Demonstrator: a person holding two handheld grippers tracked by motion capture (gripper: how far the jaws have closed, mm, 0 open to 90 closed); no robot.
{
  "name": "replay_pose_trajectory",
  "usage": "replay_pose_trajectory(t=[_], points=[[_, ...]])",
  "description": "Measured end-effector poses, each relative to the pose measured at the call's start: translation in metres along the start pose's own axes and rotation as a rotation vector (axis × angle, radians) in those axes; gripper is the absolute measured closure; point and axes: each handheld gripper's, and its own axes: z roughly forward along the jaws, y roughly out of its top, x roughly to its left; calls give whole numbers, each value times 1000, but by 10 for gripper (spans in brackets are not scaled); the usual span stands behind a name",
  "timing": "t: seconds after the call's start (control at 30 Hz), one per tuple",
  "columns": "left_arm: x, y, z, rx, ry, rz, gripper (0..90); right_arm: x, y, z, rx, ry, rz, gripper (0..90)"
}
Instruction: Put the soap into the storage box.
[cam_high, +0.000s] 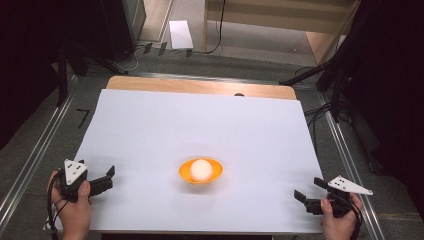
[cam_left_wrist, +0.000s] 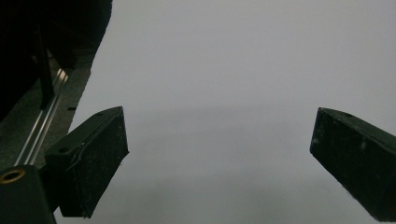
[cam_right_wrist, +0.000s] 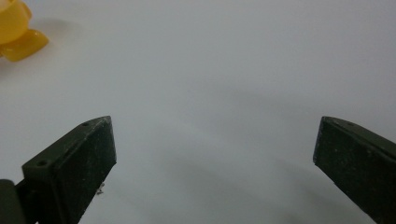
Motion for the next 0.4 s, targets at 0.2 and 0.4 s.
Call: replay_pose_trajectory(t=[0.2,0.4], points=[[1,0,0,-1,-3,-5,45,-2,-7,-8,-62,-7,27,0],[1,0,0,3,-1,-4,45,-3,-8,-7,-55,-26,46,0]])
